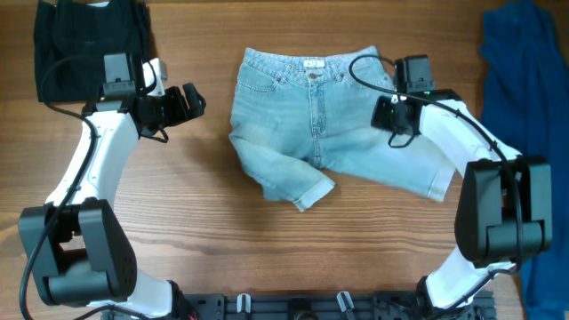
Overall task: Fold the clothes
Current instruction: 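Drag the denim shorts with the right gripper to the table center, then grasp the waistband with the left gripper, leg hem with the right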
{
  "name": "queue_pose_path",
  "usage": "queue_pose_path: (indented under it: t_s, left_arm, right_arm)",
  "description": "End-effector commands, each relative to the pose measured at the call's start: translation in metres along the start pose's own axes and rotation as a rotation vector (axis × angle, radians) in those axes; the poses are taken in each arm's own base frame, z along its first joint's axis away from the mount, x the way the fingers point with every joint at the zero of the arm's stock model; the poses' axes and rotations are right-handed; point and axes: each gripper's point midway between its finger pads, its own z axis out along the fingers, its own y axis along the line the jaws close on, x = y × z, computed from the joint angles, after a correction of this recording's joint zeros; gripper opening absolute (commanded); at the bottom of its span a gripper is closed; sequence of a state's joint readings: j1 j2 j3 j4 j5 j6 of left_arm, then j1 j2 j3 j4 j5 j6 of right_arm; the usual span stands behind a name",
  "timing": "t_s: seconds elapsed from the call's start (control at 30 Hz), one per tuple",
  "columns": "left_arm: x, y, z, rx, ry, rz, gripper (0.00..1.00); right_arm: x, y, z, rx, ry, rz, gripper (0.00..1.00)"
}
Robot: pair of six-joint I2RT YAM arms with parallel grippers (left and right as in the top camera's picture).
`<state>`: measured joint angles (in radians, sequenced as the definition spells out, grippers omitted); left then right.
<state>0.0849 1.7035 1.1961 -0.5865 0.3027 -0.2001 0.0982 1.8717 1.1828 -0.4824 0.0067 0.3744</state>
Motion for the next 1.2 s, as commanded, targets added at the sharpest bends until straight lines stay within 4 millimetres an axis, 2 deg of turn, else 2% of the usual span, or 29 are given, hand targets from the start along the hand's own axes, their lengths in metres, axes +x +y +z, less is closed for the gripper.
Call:
queue_pose_path:
  t_s: [0.0, 0.1, 0.13, 0.2, 0.33, 0.43, 0.47, 0.5, 0.53, 0.57, 0.7, 0.9, 1.17]
  left_arm:
    - [-0.013, -0.005, -0.009, 0.002, -0.049, 0.026, 1.00]
    - [-0.018, -0.008, -0.009, 0.009, -0.070, 0.034, 1.00]
    - [-0.019, -0.009, -0.009, 0.012, -0.076, 0.035, 1.00]
    - [-0.024, -0.018, -0.008, 0.028, -0.100, 0.054, 1.00]
    - [-0.034, -0.053, -0.005, 0.085, -0.167, 0.138, 1.00]
    - [-0.043, -0.079, 0.000, 0.132, -0.224, 0.200, 1.00]
    - [-0.045, -0.088, 0.003, 0.150, -0.242, 0.222, 1.00]
    - [-0.048, -0.099, 0.009, 0.169, -0.263, 0.255, 1.00]
    - [-0.049, -0.106, 0.014, 0.182, -0.275, 0.278, 1.00]
    - [-0.047, -0.118, 0.024, 0.204, -0.284, 0.317, 1.00]
    - [-0.048, -0.139, 0.057, 0.250, -0.322, 0.374, 1.00]
    - [-0.037, -0.148, 0.110, 0.285, -0.287, 0.418, 1.00]
    - [-0.029, -0.157, 0.157, 0.245, -0.253, 0.462, 0.99]
  right_arm:
    - [-0.020, -0.033, 0.028, 0.078, -0.051, 0.074, 0.04]
    - [-0.047, -0.058, 0.052, 0.051, -0.094, 0.125, 0.04]
    - [-0.053, -0.061, 0.055, 0.042, -0.103, 0.129, 0.04]
    - [-0.081, -0.071, 0.061, 0.013, -0.140, 0.148, 0.04]
    - [-0.130, -0.073, 0.053, -0.007, -0.244, 0.161, 0.04]
    - [-0.153, -0.063, 0.042, -0.050, -0.285, 0.133, 0.06]
    - [-0.159, -0.054, 0.036, -0.090, -0.290, 0.105, 0.21]
    - [-0.162, -0.047, 0.031, -0.119, -0.285, 0.084, 0.59]
    - [-0.166, -0.043, 0.023, -0.135, -0.278, 0.081, 0.83]
    - [-0.169, -0.038, 0.013, -0.151, -0.264, 0.070, 1.00]
    - [-0.164, -0.021, -0.020, -0.223, -0.215, 0.009, 0.99]
    - [-0.146, -0.011, -0.052, -0.243, -0.157, -0.003, 1.00]
    - [-0.127, 0.011, -0.053, -0.257, -0.098, -0.037, 1.00]
